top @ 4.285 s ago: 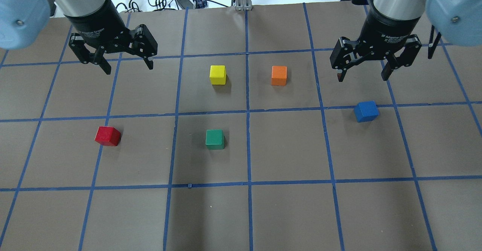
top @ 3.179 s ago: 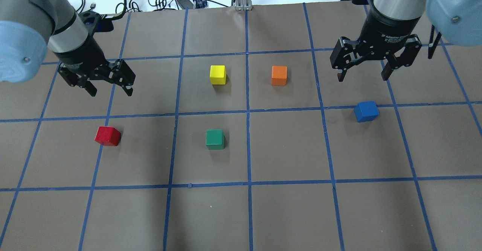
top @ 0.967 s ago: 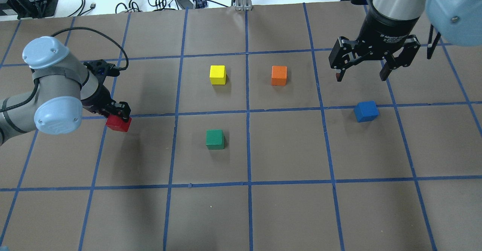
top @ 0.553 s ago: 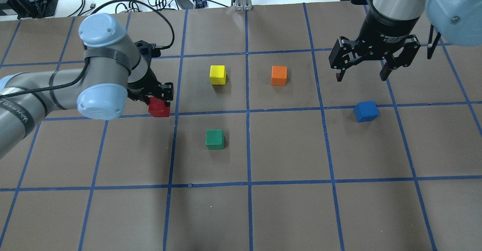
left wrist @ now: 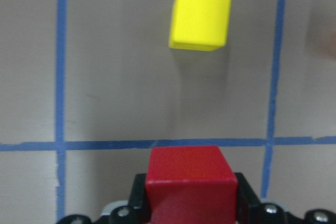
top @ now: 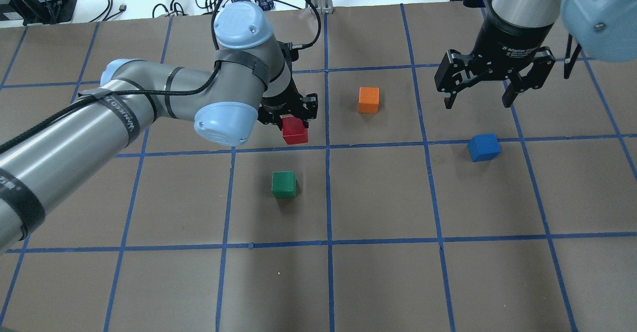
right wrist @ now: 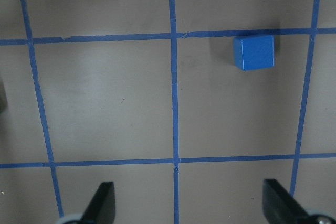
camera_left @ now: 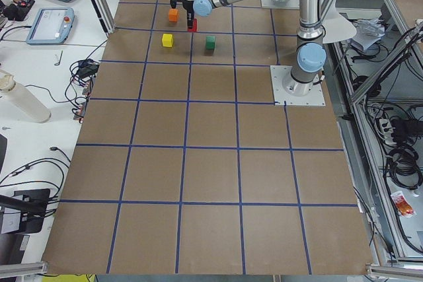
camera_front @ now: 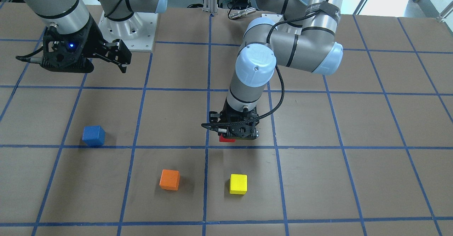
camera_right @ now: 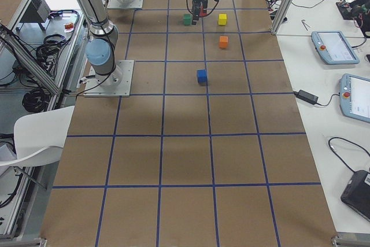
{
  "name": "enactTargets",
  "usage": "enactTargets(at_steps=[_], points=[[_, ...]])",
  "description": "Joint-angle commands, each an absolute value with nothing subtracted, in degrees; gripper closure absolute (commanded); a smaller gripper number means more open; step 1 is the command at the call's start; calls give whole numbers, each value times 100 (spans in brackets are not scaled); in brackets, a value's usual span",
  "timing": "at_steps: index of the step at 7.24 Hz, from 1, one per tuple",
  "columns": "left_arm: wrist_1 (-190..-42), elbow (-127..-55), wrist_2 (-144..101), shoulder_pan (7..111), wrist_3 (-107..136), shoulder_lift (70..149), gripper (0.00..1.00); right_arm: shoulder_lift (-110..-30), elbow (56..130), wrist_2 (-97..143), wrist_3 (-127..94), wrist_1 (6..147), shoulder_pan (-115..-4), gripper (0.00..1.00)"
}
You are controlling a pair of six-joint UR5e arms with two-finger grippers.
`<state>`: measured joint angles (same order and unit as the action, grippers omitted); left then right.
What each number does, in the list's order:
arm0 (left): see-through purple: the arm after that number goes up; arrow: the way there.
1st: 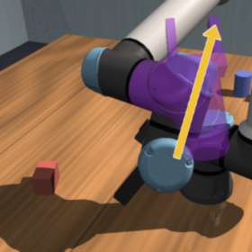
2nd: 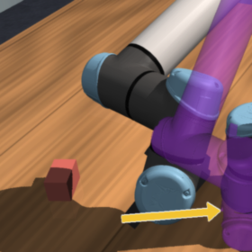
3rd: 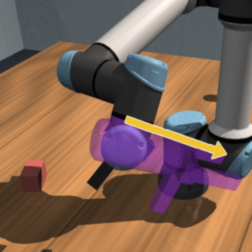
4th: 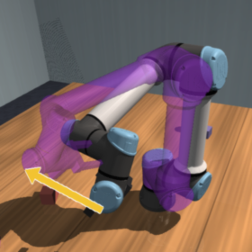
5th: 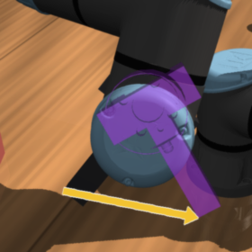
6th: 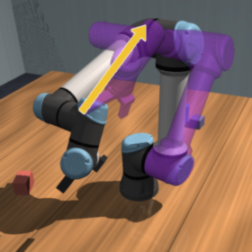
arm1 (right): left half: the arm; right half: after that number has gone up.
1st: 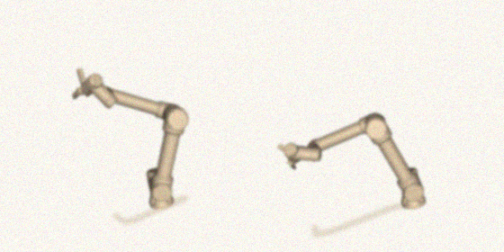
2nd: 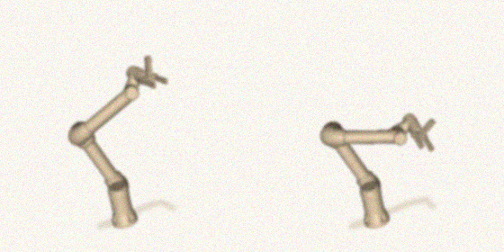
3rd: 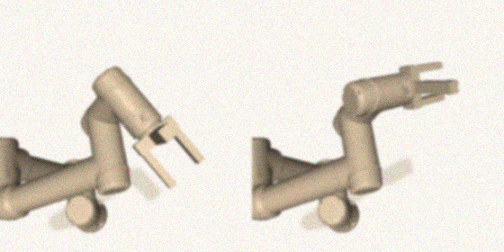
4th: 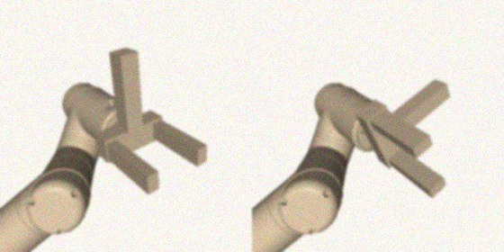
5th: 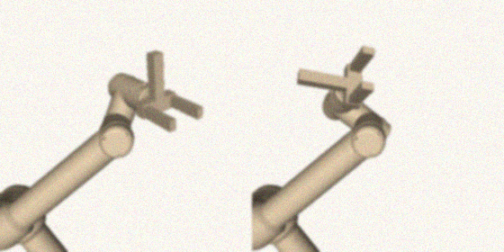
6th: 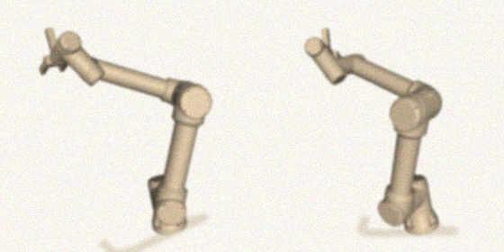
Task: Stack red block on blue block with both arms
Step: 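Drag the red cube with the left gripper toward the table center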
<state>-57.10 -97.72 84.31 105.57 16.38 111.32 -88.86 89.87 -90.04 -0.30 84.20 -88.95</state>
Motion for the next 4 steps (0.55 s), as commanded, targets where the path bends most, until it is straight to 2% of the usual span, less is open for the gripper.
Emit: enactTargets(at_steps=[1, 2, 3, 4], points=[[-5538, -9721, 8455, 10827, 1766, 11451, 77, -8886, 8991, -9026, -26, 8420, -8895, 0], [-5424, -9721, 8481, 10950, 1775, 11548, 75, -8886, 9026, -9026, -26, 8420, -8895, 0], [-5284, -9721, 8473, 10960, 1784, 11618, 64, -8894, 9052, -9026, -26, 8420, -8886, 0], [-5213, -9738, 8455, 10995, 1793, 11671, 41, -8895, 9053, -9026, -26, 8420, -8886, 0]])
